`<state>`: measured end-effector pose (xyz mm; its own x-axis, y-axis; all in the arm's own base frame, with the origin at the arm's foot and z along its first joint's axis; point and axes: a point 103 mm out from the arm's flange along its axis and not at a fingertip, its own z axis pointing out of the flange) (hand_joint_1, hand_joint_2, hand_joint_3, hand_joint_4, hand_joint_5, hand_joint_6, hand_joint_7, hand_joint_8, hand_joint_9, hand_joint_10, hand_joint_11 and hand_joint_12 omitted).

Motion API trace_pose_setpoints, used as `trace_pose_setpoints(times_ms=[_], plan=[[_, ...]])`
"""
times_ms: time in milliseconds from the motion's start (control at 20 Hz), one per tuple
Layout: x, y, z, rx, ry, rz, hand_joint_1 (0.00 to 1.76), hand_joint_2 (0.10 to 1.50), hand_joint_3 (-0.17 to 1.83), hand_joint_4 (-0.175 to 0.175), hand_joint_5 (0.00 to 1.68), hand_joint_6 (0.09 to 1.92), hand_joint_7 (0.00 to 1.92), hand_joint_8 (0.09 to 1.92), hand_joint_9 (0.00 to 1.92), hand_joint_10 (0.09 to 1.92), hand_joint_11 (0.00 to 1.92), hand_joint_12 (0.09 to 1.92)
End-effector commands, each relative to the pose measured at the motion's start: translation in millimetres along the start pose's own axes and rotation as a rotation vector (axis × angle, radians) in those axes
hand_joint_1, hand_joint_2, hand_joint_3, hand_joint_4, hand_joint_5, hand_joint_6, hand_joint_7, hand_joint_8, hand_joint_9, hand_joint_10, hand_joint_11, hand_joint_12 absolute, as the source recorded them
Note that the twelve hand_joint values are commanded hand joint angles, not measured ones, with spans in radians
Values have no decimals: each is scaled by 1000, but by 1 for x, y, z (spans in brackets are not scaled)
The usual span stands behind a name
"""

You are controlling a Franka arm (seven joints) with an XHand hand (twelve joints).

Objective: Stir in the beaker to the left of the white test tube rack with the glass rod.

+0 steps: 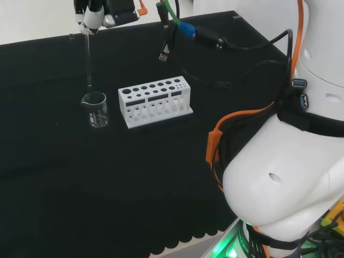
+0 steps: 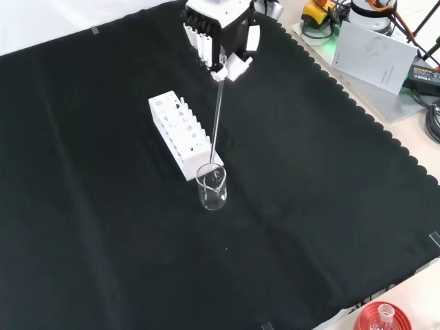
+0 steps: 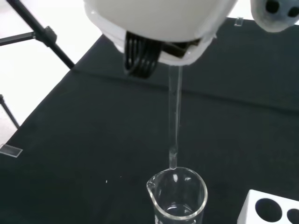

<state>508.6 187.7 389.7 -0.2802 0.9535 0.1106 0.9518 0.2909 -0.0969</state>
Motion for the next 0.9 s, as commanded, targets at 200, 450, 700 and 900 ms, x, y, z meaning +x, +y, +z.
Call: trace_pose_setpoints(times_ms=[200,450,700,900], plan=[[-10,-2,27,19,14,-29,1327,559,778,-175,1333,582,1400,539,1777,300,1653,462],[-3,6,28,60,-64,43,1327,559,779,-175,1333,582,1400,539,1778,300,1652,462],[-10,4,35,59,-84,77,1327,558,779,-175,1333,582,1400,539,1779,300,1652,463],[-19,1,41,38,-37,-2,1327,558,780,-175,1333,582,1401,539,1779,299,1652,463]])
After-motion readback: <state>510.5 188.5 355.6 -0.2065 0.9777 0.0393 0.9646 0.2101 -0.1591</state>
